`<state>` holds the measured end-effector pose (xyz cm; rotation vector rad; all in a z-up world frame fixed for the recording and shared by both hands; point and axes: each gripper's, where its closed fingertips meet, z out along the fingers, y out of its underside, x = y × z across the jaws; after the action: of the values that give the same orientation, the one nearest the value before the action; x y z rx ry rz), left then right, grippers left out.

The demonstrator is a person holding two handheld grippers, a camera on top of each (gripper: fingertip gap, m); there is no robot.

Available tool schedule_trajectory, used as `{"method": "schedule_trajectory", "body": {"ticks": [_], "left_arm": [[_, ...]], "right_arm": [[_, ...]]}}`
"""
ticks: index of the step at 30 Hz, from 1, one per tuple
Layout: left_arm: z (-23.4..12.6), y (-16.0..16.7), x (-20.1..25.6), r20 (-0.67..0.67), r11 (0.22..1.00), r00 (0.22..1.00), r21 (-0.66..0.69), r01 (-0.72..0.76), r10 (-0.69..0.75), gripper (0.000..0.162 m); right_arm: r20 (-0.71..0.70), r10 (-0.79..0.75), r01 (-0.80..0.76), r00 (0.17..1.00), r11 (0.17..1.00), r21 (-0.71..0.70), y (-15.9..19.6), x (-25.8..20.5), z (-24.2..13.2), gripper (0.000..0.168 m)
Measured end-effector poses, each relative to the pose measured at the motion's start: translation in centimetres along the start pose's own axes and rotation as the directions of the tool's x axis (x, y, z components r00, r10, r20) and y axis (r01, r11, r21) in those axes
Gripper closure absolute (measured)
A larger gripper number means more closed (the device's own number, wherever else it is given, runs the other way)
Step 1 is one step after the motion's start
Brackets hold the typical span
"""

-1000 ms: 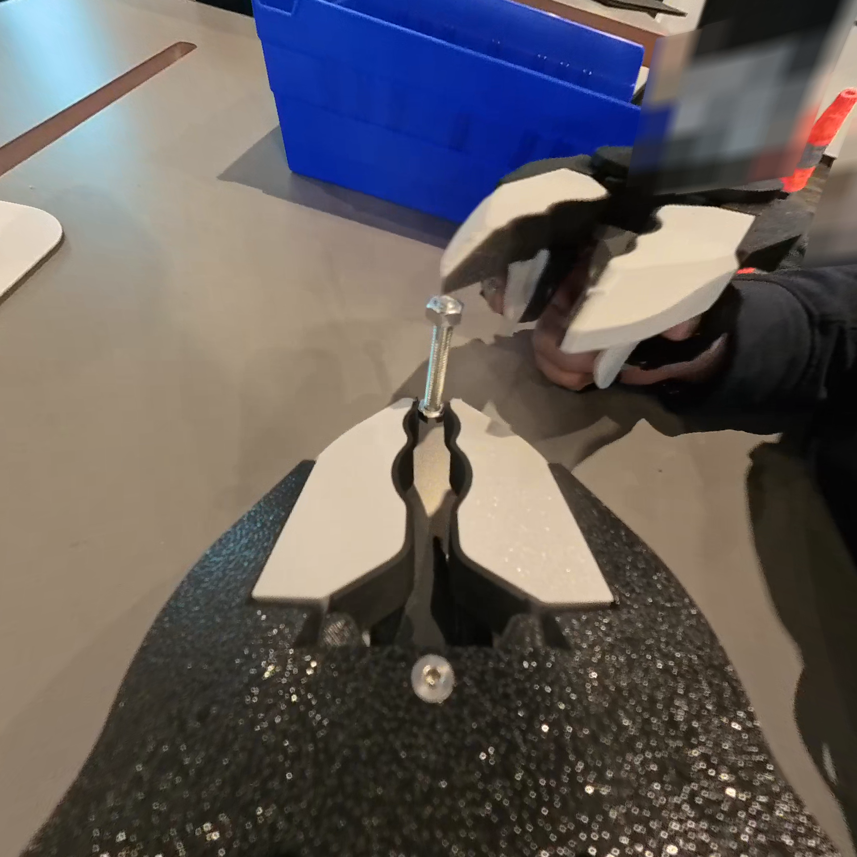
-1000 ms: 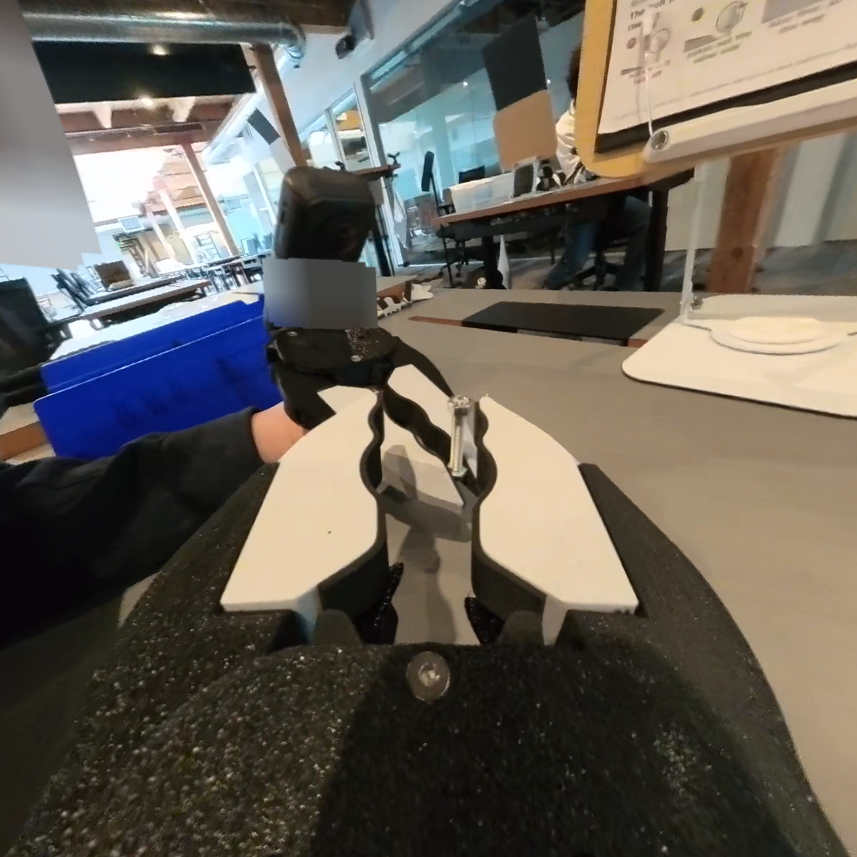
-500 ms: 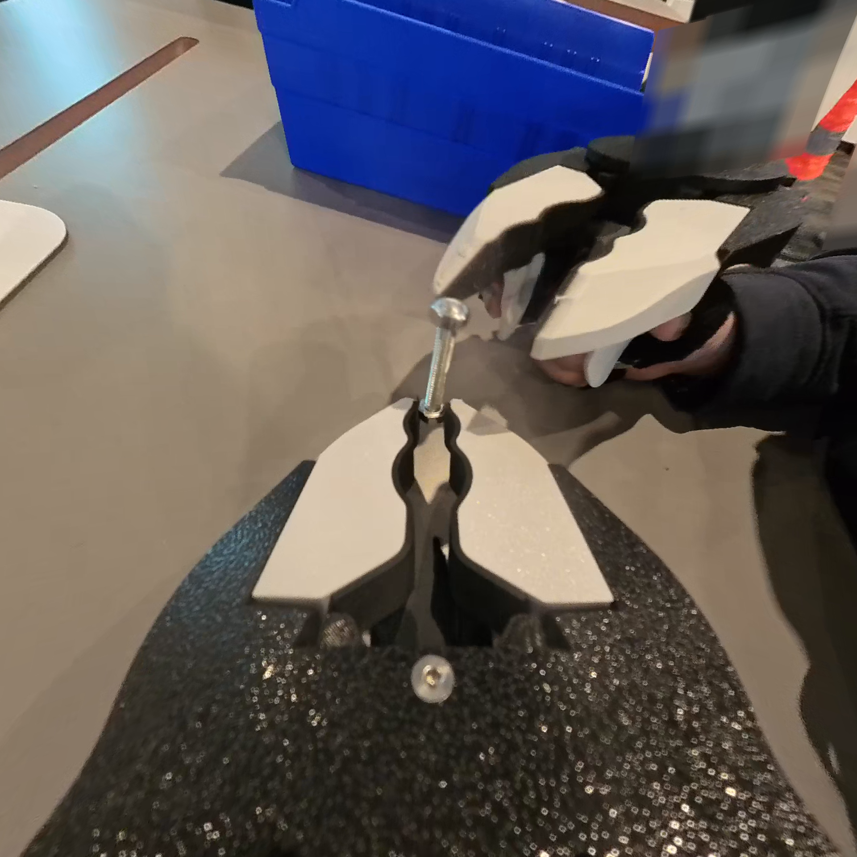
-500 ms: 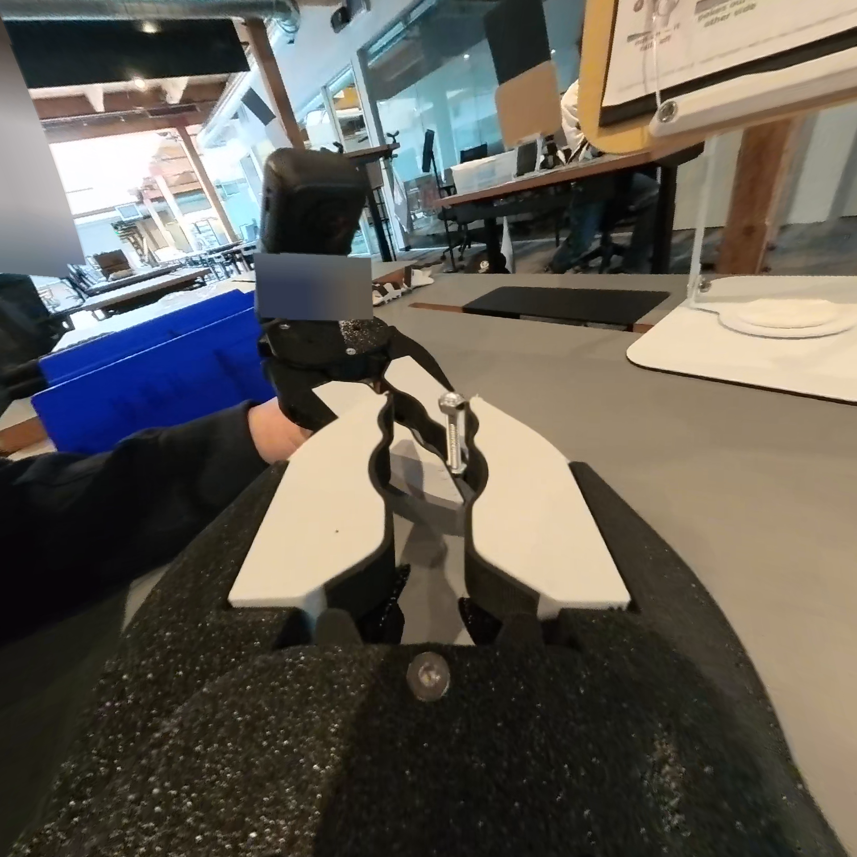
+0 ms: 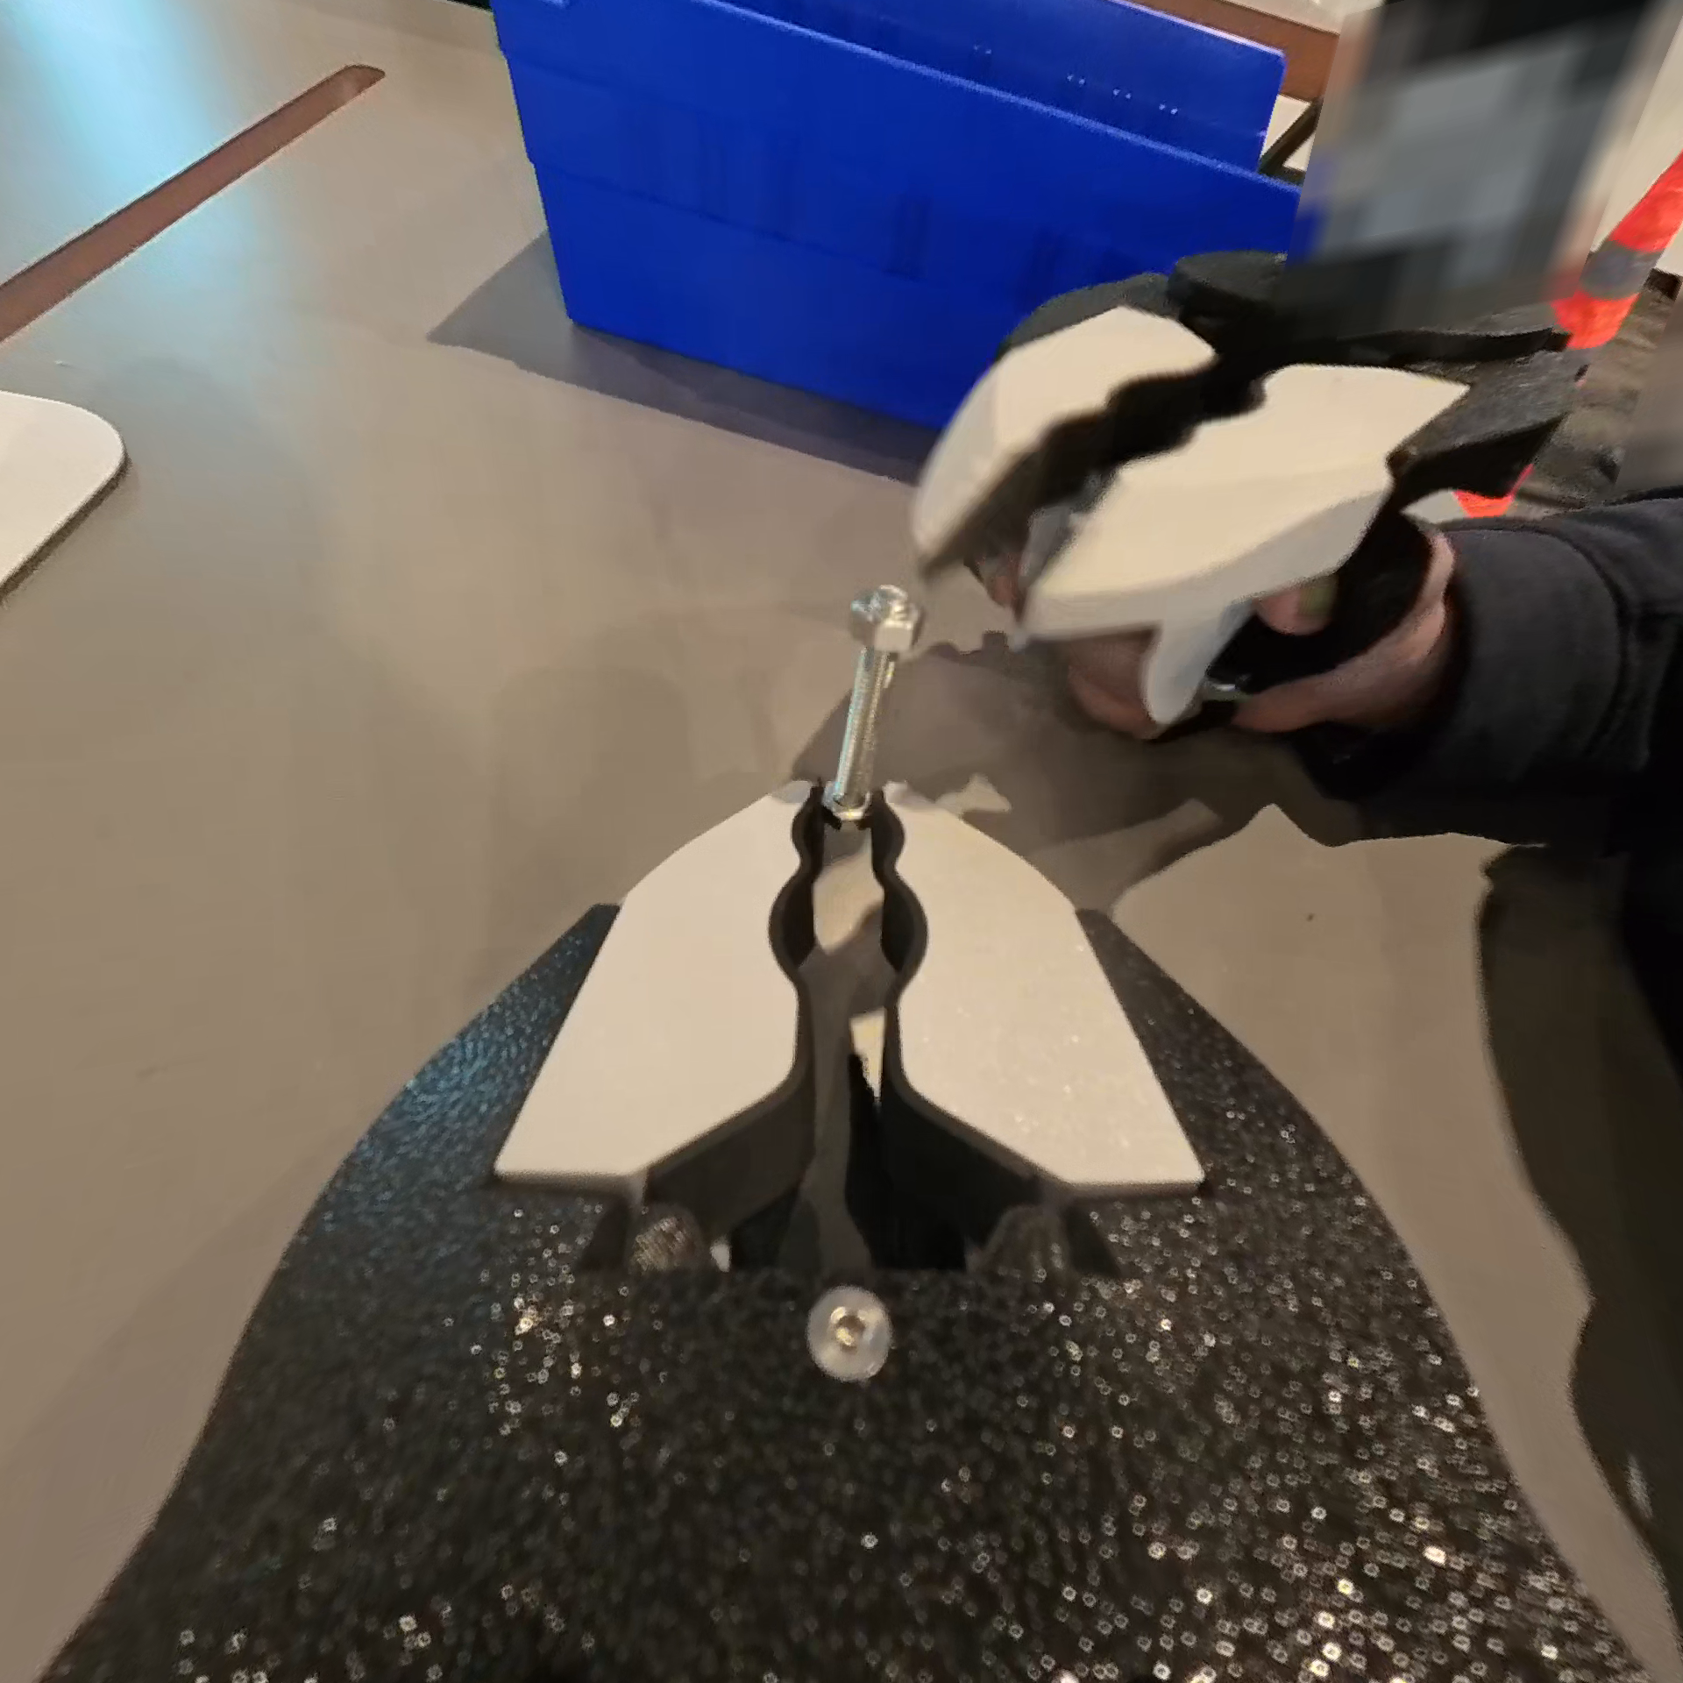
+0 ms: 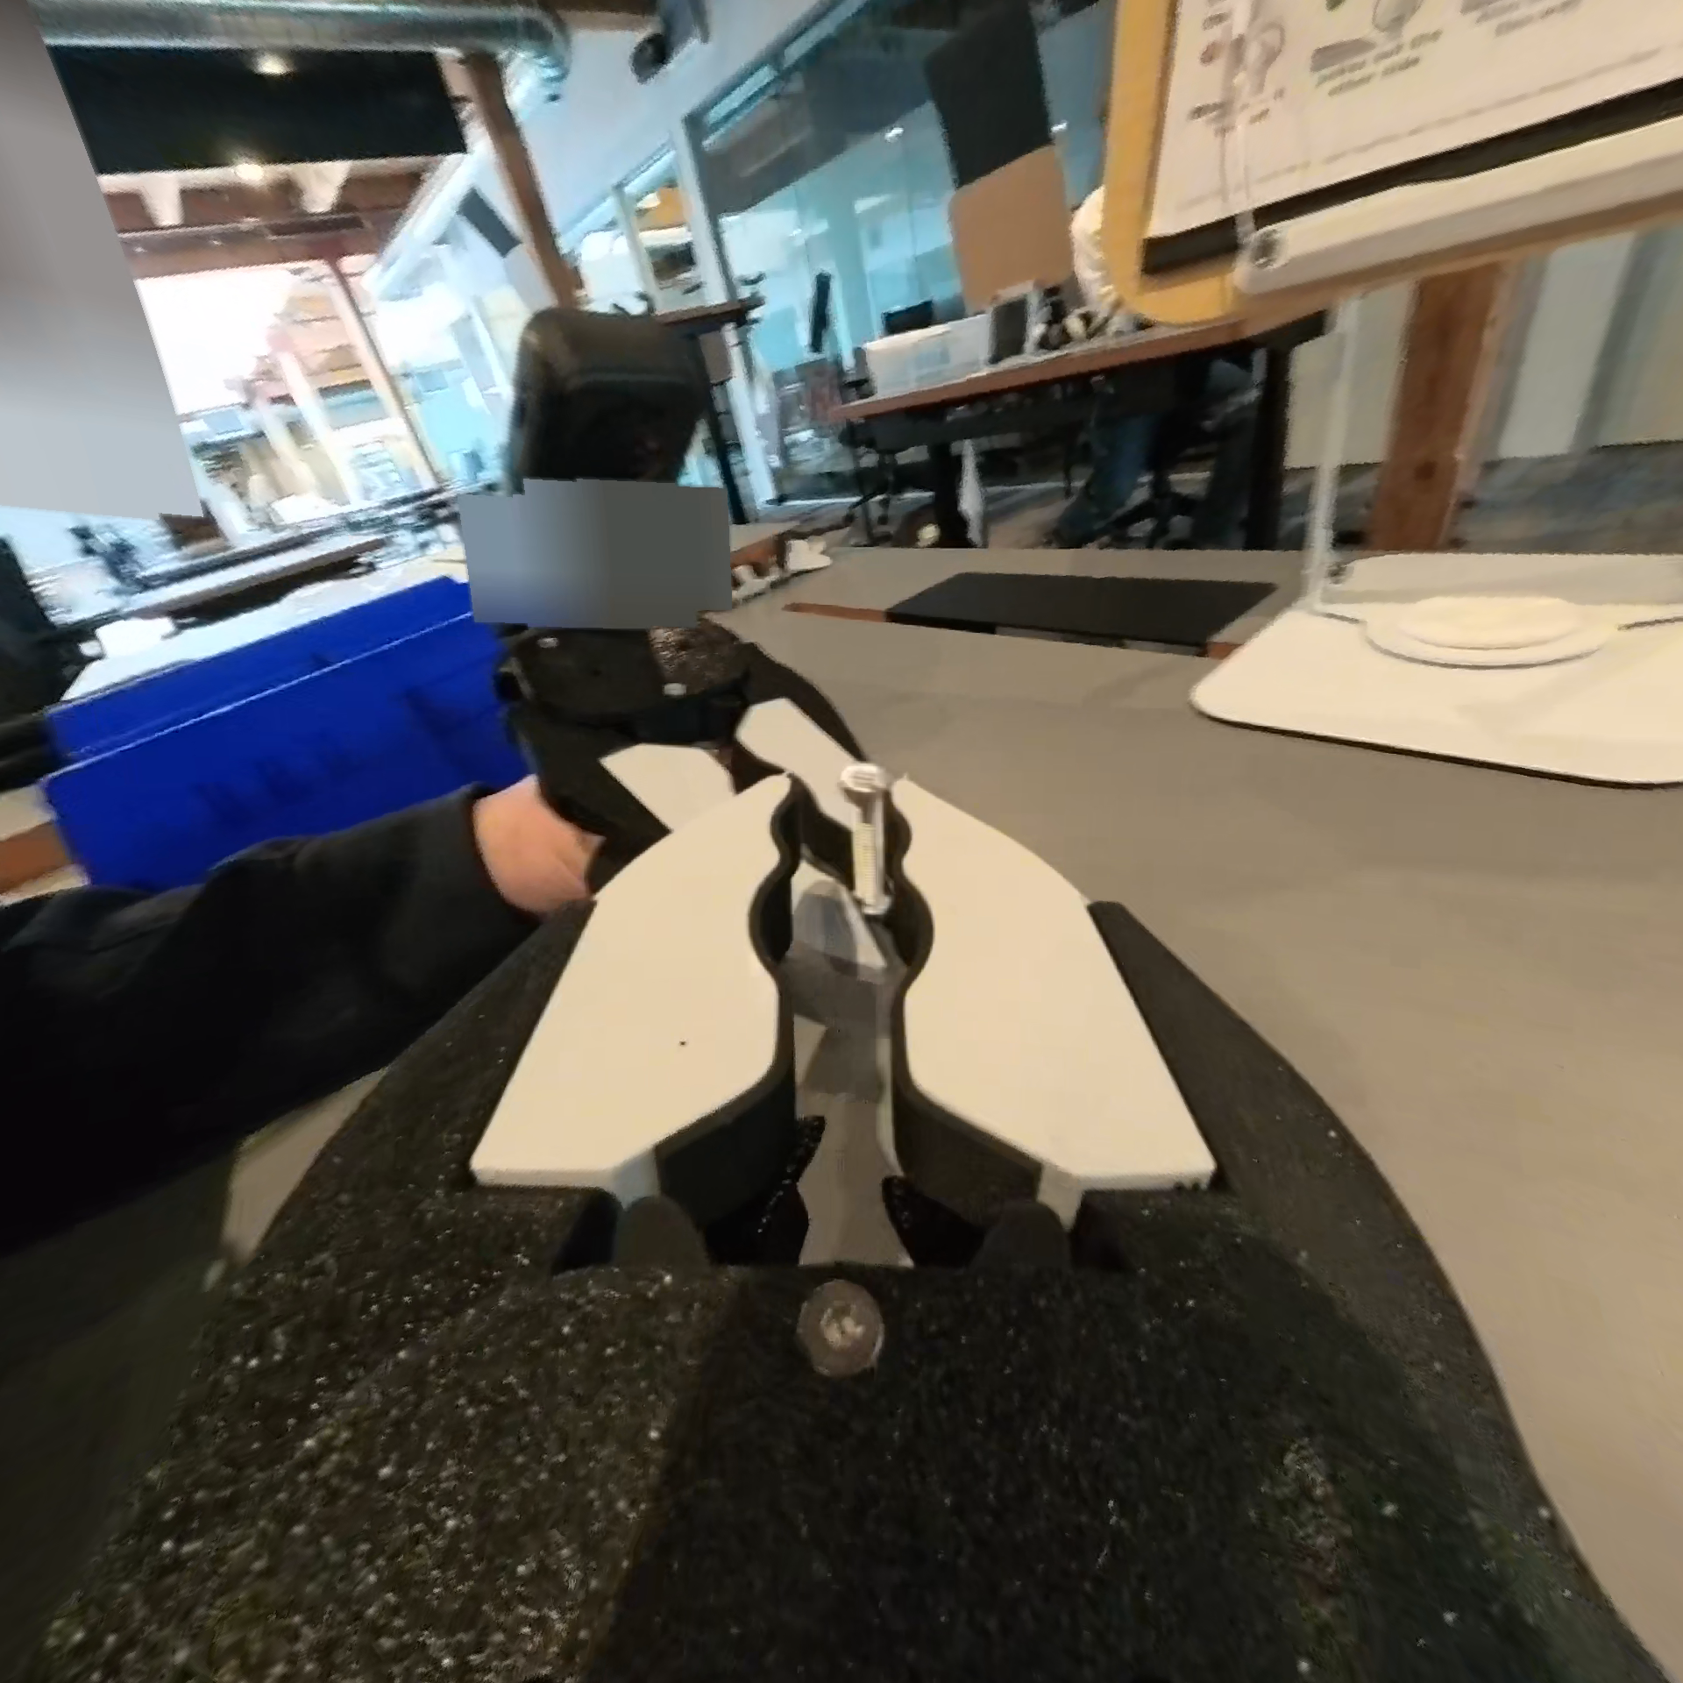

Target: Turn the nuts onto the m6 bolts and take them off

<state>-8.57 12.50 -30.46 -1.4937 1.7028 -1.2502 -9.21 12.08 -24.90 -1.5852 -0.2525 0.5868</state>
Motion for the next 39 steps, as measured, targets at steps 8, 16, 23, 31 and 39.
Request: {"method": "schedule_trajectory", "body": {"ticks": [8, 16, 23, 31, 39], "left_arm": [[0.1, 0.1, 0.5, -0.028, 1.000, 0.999, -0.006, -0.024, 0.023, 0.152], [0.2, 0.0, 1.2, -0.083, 1.000, 0.997, -0.003, -0.006, 0.005, 0.151], [0.1, -0.8, 1.2, -0.093, 0.998, 0.996, 0.057, 0.020, -0.015, 0.141], [0.1, -0.9, 1.2, -0.085, 0.998, 0.996, 0.060, 0.019, -0.014, 0.152], [0.1, -0.8, 1.1, -0.070, 0.998, 0.998, 0.056, 0.008, -0.004, 0.152]], "right_arm": [[0.018, 0.065, -0.062, 0.998, 0.988, -0.144, 1.8, 0.5, 0.9, 0.147], [0.048, 0.073, -0.065, 0.996, 0.985, -0.162, 2.0, 0.1, 1.0, 0.163], [0.062, 0.057, -0.047, 0.996, 0.987, -0.155, 1.9, -0.1, 1.0, 0.163], [0.078, 0.041, -0.033, 0.996, 0.994, -0.102, 1.2, -0.4, 0.4, 0.140], [0.125, 0.023, -0.013, 0.992, 0.997, -0.074, 0.8, -1.1, 0.1, 0.143]]}}
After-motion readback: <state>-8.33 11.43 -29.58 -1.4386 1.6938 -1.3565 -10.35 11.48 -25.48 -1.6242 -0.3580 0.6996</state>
